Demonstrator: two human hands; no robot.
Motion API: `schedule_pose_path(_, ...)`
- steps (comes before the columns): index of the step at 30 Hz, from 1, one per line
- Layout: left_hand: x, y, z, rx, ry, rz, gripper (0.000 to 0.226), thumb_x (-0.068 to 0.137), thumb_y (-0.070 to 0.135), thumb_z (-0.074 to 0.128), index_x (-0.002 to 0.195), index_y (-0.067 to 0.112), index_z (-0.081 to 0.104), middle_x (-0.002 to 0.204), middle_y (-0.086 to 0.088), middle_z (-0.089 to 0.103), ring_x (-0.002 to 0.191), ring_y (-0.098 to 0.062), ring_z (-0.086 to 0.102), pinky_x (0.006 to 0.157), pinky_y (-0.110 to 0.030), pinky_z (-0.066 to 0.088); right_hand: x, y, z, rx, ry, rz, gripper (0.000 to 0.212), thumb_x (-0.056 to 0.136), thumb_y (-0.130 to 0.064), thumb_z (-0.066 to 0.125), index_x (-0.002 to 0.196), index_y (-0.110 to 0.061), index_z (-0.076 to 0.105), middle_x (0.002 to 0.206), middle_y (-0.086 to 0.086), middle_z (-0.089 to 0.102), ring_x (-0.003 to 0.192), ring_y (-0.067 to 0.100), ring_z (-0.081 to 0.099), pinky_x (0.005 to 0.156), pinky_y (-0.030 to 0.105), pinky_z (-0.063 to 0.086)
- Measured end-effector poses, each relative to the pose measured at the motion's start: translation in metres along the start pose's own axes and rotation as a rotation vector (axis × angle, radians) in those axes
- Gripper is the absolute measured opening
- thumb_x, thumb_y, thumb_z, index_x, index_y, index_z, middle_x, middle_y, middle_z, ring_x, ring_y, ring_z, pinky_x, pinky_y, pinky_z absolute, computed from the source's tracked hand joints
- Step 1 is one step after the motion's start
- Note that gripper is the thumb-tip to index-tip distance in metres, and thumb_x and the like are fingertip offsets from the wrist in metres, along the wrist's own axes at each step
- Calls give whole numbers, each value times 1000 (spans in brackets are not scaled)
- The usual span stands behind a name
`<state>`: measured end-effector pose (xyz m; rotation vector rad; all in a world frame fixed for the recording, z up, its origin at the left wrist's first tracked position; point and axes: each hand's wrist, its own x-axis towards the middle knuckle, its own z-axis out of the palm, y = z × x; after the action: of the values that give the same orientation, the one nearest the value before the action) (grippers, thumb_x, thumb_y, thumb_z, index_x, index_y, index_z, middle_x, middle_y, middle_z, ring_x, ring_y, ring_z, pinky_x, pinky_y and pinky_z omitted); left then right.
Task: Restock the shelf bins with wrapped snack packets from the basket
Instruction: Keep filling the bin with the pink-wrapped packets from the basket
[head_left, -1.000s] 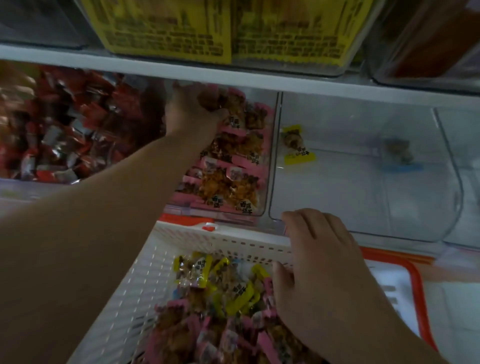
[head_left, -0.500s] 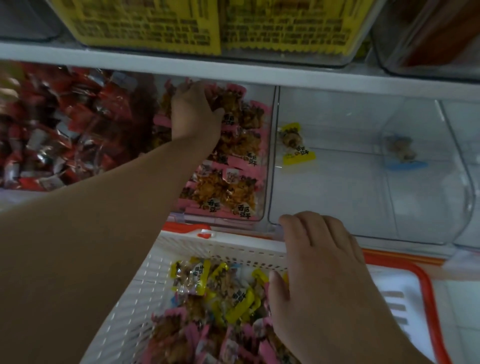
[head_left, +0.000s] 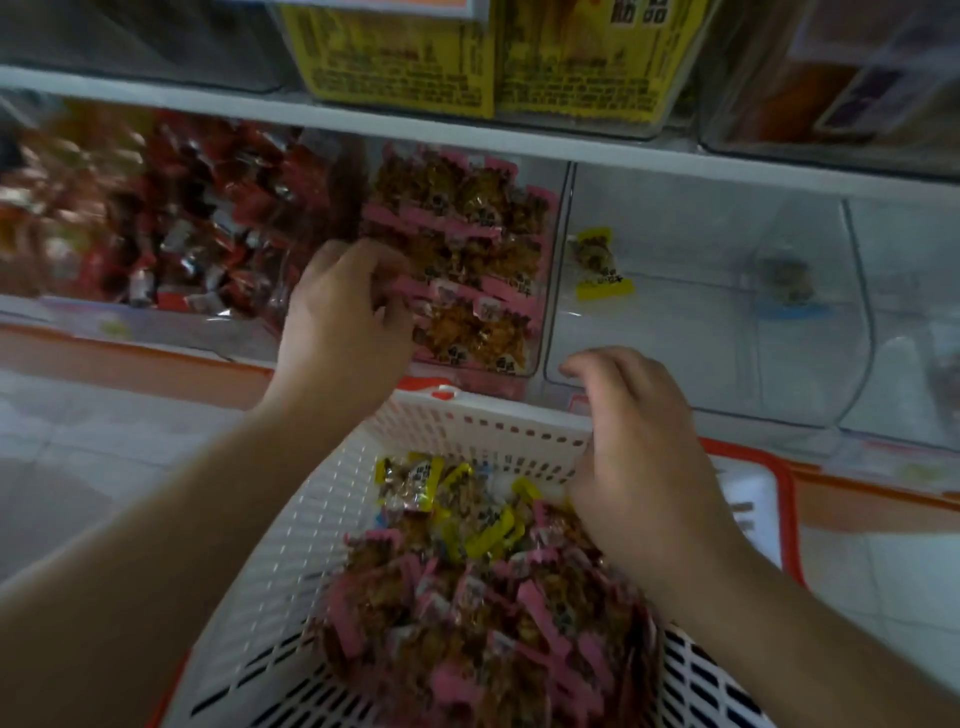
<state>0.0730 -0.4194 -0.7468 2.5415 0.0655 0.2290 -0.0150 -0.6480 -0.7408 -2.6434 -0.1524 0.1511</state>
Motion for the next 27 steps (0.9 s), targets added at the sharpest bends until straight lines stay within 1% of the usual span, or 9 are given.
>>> schedule_pose_path(3,-64,-12,-31,74,3,-55,44,88,9,67,129,21,59,131,-1,49,122,-30,48,103,-50,45,-9,2,-3,52,47,-90,42,77,8,68,111,-17,65,113,-2,60,106,14,51,80,18,43)
schedule_pose_path(5,-95,-28,-43,164,-72,-139,60,86,8,68,141,18,46,143,-7,40,133,-34,37,112,-55,36,-10,7,3,68,-106,-43,40,81,11,64,98,-25,62,100,-9,59,97,14,57,71,22,46)
schedule_pose_path(7,-120,-42,-51,216,-207,-300,68,91,9,63,152,16,32,151,-10,33,137,-36,35,113,-55,36,-12,19,20,-14,-310,67,36,87,5,62,102,-28,64,103,-9,63,99,18,61,79,37,56)
schedule_pose_path(8,-130,-47,-53,199,-270,-388,68,94,8,59,153,16,27,151,-13,35,131,-37,42,106,-53,42,-15,25,31,-74,-399,110,34,90,0,63,110,-28,65,109,-6,66,101,19,63,85,41,58)
schedule_pose_path(11,-146,-54,-57,117,-366,-500,66,93,-4,47,152,19,28,140,-16,50,95,-27,52,79,-41,47,-27,43,71,-182,-494,147,53,91,-7,67,139,-29,61,140,0,63,123,25,62,103,44,56)
schedule_pose_path(15,-145,-55,-61,96,-361,-495,70,86,-8,49,149,19,31,129,-10,55,93,-25,53,77,-40,47,-42,61,112,-298,-559,209,81,90,-19,64,164,-30,34,168,4,34,155,33,29,129,50,28)
schedule_pose_path(18,-149,-53,-61,83,-363,-509,74,86,-9,49,151,18,29,122,-5,51,94,-22,51,78,-36,43,-49,64,133,-374,-612,254,86,95,-35,60,168,-23,17,174,5,16,159,37,9,132,52,15)
schedule_pose_path(24,-139,-57,-58,-2,-362,-571,63,88,-7,48,143,19,36,110,-2,50,89,-23,56,75,-40,51,-38,77,141,-482,-391,158,58,95,-18,58,151,-34,54,151,-2,50,141,32,35,124,47,31)
schedule_pose_path(27,-135,-55,-57,-55,-328,-644,56,89,-1,50,141,15,39,117,-4,43,93,-23,55,78,-38,50,-35,77,140,-370,-293,146,42,100,-27,62,141,-36,66,143,-6,56,139,27,40,122,48,35)
